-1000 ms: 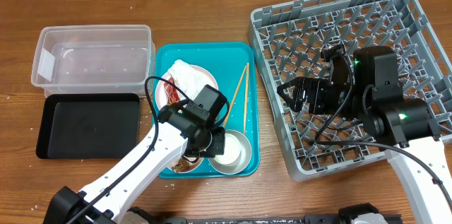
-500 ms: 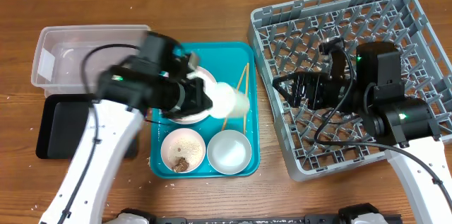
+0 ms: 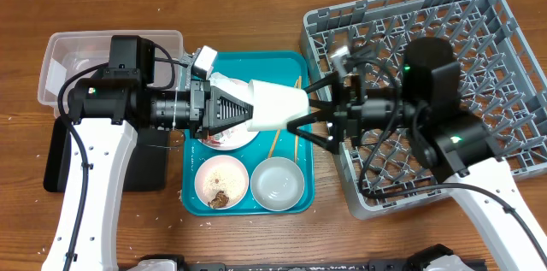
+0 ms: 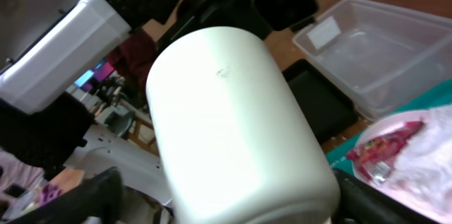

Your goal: Sort waste into correct bins and load items into the dishwasher

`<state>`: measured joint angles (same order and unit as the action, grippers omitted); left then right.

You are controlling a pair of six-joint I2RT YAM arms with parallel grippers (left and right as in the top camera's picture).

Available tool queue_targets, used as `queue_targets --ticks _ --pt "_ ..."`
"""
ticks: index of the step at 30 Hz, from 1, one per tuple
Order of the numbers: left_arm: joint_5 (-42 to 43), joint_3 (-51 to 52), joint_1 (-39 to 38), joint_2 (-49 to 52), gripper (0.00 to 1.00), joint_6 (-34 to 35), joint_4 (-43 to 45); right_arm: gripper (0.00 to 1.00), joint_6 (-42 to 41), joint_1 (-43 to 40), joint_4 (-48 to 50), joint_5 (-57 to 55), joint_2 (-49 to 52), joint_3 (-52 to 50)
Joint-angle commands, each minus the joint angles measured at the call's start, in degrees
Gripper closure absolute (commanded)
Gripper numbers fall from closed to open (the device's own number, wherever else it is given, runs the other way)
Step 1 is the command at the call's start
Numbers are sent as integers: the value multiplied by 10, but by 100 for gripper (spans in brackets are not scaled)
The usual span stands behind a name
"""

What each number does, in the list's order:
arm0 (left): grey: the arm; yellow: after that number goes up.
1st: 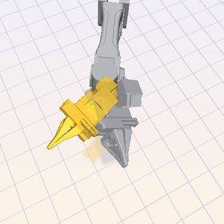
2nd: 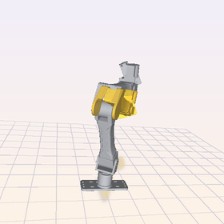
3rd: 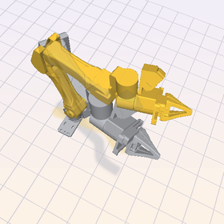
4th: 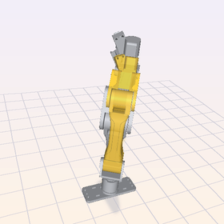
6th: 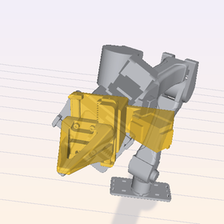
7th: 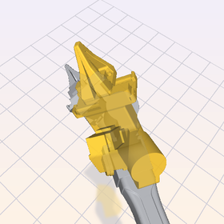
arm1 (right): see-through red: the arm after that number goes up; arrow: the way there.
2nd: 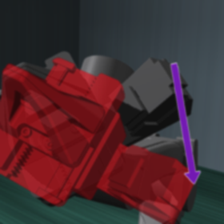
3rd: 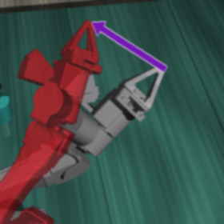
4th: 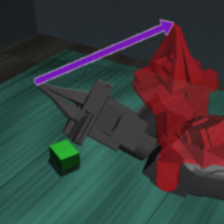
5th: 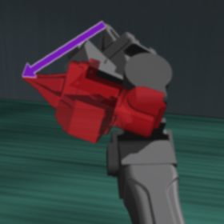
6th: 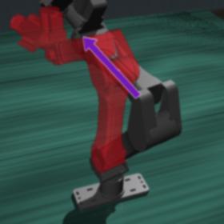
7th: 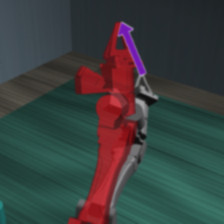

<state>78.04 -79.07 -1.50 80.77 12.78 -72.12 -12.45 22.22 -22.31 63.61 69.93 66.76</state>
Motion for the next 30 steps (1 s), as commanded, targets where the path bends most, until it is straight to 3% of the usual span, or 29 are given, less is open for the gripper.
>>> queue_targets --ticks 1,5,6,7,10,11,12,19,24,30 --pt "38 -9 -4 -6 96 -22 -1 21 0 24 26 34 5 15" --pt "28 -9 -4 -6 96 -25 -2 38 -15 25 42 34 5 15" --pt "24 -9 -4 -6 92 -25 -2 43 -15 25 42 34 4 15" --pt "18 -9 -4 -6 80 -25 -2 45 -15 25 42 34 4 15" --pt "-37 -9 -4 -6 20 -25 -2 46 -15 22 33 15 0 15" --pt "-73 -9 -4 -6 4 -25 -4 46 -14 19 19 -12 -5 15" --pt "-111 -9 -3 -6 0 -25 -7 46 -10 16 -2 -49 -11 15" --pt "-437 -9 1 -6 0 30 -58 46 -41 11 -190 -518 -84 27" --pt "-463 -9 0 -6 0 33 -60 47 -116 11 -347 -784 -94 38" --pt "-463 -9 0 -6 0 33 -63 46 -169 5 -471 -786 -40 38"
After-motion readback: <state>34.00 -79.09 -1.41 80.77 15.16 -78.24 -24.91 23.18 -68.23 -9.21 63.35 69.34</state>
